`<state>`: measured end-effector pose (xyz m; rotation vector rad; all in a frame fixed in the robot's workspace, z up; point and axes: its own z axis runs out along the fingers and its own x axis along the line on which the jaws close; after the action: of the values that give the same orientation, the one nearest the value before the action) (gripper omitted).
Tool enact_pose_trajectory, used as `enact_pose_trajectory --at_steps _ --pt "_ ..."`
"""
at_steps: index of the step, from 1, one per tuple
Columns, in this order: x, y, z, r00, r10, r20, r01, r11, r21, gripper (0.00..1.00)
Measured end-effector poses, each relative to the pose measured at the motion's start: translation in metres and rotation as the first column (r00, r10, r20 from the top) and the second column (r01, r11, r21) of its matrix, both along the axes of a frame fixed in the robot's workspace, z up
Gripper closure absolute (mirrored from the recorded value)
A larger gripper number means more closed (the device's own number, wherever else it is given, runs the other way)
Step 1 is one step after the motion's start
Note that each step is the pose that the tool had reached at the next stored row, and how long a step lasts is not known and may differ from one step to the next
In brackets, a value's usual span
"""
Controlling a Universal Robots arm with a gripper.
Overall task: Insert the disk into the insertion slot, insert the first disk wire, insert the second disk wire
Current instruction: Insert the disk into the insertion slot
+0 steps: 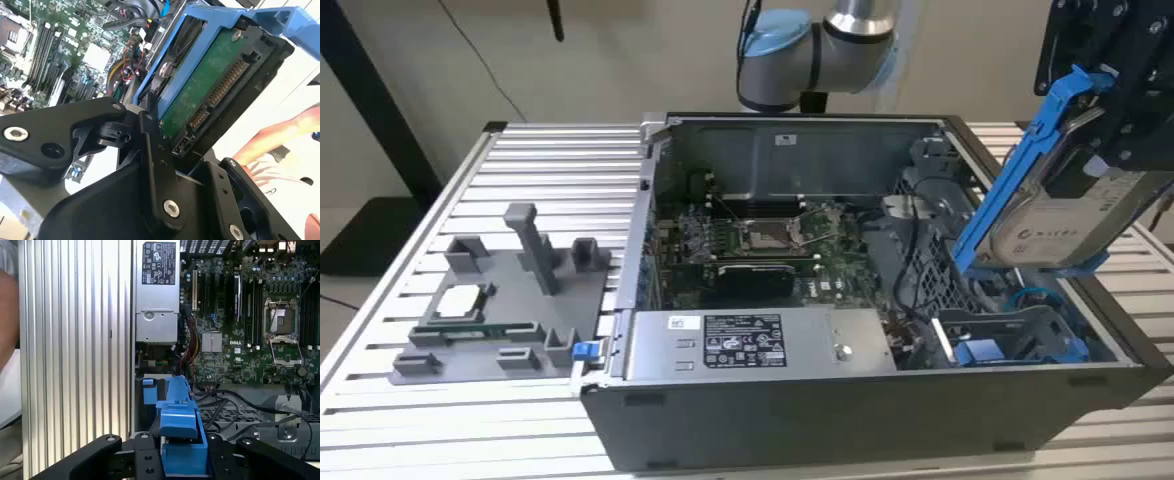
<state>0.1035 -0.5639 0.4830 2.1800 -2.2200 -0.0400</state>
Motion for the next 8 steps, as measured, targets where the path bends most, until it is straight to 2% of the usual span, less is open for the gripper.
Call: enact_pose_trajectory --at_steps 8 --pt "0.0 0.0 0.0 1.0 0.0 0.0 0.0 1.0 0.0 1.0"
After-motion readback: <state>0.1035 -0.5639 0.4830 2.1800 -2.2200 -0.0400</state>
